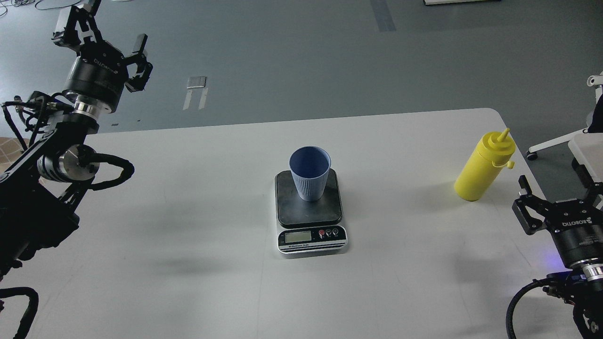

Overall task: Pour seasoning into cup on scale with both arms
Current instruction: 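Reach the right gripper to the yellow squeeze bottle and grasp it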

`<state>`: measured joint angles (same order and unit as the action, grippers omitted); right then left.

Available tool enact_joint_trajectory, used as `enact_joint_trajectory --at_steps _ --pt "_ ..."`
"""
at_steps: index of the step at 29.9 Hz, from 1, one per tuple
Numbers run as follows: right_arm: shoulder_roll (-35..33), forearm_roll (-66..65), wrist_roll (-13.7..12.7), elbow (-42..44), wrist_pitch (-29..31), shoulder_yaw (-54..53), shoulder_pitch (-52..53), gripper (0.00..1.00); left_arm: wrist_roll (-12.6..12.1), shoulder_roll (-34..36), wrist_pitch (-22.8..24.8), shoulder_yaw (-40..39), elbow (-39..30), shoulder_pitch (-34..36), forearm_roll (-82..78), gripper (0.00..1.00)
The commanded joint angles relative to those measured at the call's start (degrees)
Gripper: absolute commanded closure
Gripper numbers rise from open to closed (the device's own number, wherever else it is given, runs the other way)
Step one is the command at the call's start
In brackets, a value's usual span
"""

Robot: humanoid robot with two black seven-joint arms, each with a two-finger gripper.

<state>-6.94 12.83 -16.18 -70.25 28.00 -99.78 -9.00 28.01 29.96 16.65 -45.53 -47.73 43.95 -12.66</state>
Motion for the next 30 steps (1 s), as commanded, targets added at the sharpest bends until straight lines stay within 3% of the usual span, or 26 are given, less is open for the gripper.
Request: enact_joint_trajectory --at_steps 1,11,21,30 --pt "0.09 0.09 0.1 3.98 0.0 2.14 2.67 0.0 -0.01 0.01 -0.04 0.0 0.0 0.09 0.0 0.02" --pt "1.93 0.09 0.09 13.56 0.0 5.04 8.99 0.0 -0.01 0.01 -0.04 0.09 0.0 0.0 0.0 0.02" --pt "3.16 -0.09 0.01 16.29 0.0 5.21 12.33 0.0 -0.01 0.01 -0.04 0.09 0.0 0.0 0.0 0.02" --pt "3.51 0.0 0.18 23.66 0.0 8.81 18.04 0.0 -0.01 0.27 -0.04 0.0 0.0 0.0 0.0 0.02"
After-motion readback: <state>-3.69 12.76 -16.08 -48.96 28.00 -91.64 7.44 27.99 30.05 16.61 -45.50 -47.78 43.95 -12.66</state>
